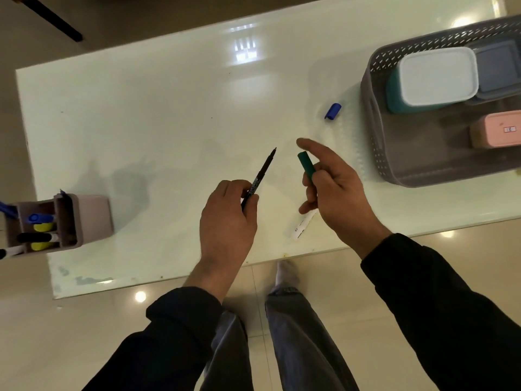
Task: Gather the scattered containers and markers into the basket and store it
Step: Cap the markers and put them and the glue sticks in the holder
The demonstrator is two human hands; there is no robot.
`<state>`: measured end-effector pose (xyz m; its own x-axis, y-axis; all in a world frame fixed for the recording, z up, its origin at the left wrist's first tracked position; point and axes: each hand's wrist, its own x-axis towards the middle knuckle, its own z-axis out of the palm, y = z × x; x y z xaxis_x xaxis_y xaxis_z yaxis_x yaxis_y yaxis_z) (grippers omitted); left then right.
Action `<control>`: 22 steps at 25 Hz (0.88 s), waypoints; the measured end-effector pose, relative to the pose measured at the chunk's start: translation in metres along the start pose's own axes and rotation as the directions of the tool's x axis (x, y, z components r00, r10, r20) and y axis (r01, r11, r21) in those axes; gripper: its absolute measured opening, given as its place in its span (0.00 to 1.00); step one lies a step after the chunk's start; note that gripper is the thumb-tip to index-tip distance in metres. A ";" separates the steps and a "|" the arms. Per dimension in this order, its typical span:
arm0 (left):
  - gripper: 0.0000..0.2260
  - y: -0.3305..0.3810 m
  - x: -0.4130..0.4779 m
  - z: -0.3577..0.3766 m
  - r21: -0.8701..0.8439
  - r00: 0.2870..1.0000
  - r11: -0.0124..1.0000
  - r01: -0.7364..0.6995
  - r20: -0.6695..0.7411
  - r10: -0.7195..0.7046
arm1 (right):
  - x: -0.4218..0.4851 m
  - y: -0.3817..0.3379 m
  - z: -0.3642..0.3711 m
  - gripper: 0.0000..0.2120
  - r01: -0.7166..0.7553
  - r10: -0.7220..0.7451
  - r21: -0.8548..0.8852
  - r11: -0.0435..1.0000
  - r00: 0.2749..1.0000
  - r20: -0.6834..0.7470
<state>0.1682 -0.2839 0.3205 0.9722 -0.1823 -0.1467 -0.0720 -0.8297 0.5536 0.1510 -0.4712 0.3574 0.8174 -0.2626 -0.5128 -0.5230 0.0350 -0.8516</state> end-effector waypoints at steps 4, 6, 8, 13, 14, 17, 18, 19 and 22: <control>0.05 -0.004 -0.024 -0.004 -0.014 1.000 1.000 0.001 0.031 0.000 | -0.026 0.010 -0.002 0.23 -0.096 0.095 -0.061 0.994 0.995 -0.008; 0.04 -0.009 -0.036 -0.008 -0.028 0.999 1.000 -0.001 0.046 0.002 | -0.038 0.017 0.001 0.17 -0.118 0.114 -0.113 0.987 0.993 -0.041; 0.04 -0.014 -0.045 -0.012 -0.038 0.999 0.999 -0.005 0.052 0.007 | -0.047 0.023 0.007 0.09 -0.107 0.093 -0.155 0.982 0.991 -0.094; 0.05 -0.034 -0.062 -0.031 -0.037 0.998 0.998 -0.048 0.037 0.049 | -0.060 0.027 0.038 0.05 -0.055 0.058 0.019 0.998 0.979 -0.194; 0.05 -0.039 -0.065 -0.036 -0.032 0.997 0.998 -0.059 0.040 0.060 | -0.060 0.024 0.046 0.06 -0.039 0.065 0.117 0.992 0.971 -0.231; 0.06 -0.052 -0.071 -0.048 -0.031 0.996 0.997 -0.075 0.046 0.077 | -0.061 0.015 0.068 0.10 0.050 0.046 0.392 0.919 0.971 -0.234; 0.06 -0.057 -0.073 -0.052 -0.033 0.996 0.996 -0.081 0.043 0.083 | -0.061 0.011 0.077 0.10 0.058 0.043 0.439 0.897 0.975 -0.217; 0.06 -0.062 -0.074 -0.056 -0.032 0.995 0.996 -0.088 0.038 0.089 | -0.061 0.008 0.086 0.10 0.054 0.048 0.471 0.880 0.978 -0.201; 0.06 -0.079 -0.077 -0.071 -0.020 0.995 0.995 -0.098 0.026 0.099 | -0.061 -0.001 0.116 0.08 0.023 0.092 0.538 0.843 0.978 -0.185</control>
<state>0.1149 -0.1671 0.3464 0.9544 -0.2766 -0.1125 -0.1625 -0.7970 0.5817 0.1293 -0.3435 0.3771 0.7072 -0.4319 -0.5598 -0.2923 0.5423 -0.7877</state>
